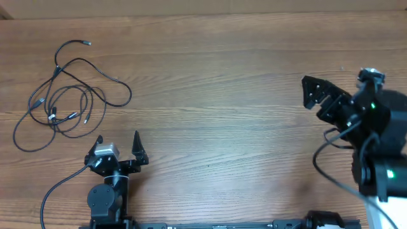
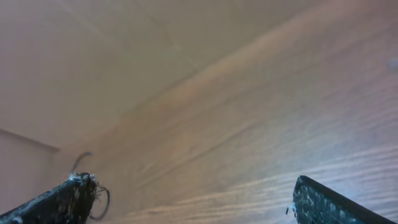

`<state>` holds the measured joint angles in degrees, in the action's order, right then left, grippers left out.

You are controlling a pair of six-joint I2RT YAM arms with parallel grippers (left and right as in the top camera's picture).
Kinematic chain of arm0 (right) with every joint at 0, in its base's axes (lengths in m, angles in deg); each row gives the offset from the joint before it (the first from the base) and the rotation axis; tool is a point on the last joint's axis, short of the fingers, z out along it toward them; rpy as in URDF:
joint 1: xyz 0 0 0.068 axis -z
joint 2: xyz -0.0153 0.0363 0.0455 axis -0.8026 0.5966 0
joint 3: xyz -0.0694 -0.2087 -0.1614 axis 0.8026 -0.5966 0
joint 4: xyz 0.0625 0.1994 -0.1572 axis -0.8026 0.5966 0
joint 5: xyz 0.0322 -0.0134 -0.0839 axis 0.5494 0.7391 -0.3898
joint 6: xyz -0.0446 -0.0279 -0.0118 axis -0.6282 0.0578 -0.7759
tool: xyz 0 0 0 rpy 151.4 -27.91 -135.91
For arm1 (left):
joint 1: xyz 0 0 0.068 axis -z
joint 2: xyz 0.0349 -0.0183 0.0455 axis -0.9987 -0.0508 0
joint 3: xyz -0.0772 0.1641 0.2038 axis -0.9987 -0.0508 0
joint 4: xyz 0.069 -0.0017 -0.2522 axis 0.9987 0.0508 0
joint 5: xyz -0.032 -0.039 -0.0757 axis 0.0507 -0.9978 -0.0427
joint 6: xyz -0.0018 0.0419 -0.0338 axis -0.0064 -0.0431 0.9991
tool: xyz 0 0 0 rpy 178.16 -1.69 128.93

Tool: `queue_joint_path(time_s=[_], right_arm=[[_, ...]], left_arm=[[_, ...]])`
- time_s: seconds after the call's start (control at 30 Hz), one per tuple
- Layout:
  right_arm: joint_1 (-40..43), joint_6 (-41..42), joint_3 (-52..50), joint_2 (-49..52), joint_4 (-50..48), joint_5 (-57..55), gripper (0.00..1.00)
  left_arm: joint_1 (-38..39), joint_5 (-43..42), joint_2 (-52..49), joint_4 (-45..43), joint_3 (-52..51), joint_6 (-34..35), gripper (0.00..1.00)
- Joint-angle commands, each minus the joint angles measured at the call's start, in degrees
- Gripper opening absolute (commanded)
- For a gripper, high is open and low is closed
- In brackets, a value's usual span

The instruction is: Untangle cables

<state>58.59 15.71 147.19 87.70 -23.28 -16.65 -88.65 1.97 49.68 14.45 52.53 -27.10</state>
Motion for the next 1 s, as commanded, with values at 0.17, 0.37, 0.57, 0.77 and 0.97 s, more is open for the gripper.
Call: queue_joint_path(time_s=[0.17, 0.37, 0.57, 0.77, 0.97], right_arm=[[-7.93, -1.36, -4.68, -17.79, 1.40, -13.35, 1.00], [-12.66, -13.05, -11.61, -27.85, -4.22, -13.25, 1.00], [-12.66, -23.12, -20.44, -37.92, -17.79, -7.26, 1.00], [-12.66, -27.50, -30.10, -44.83, -34.88, -4.90, 1.00], [-12.66, -27.76, -39.45, -49.62, -48.74, -4.94, 1.00]], left_arm=[[-0.33, 0.52, 0.61, -0.20, -0.22, -0.81, 1.00], [-0.33, 0.52, 0.61, -0.20, -0.22, -0.81, 1.00], [-0.33, 0.52, 0.61, -0.20, -0.24, -0.79, 1.00], [-0.33, 0.52, 0.61, -0.20, -0.22, -0.79, 1.00], [-0.33, 0.52, 0.61, -0.20, -0.22, -0.79, 1.00]])
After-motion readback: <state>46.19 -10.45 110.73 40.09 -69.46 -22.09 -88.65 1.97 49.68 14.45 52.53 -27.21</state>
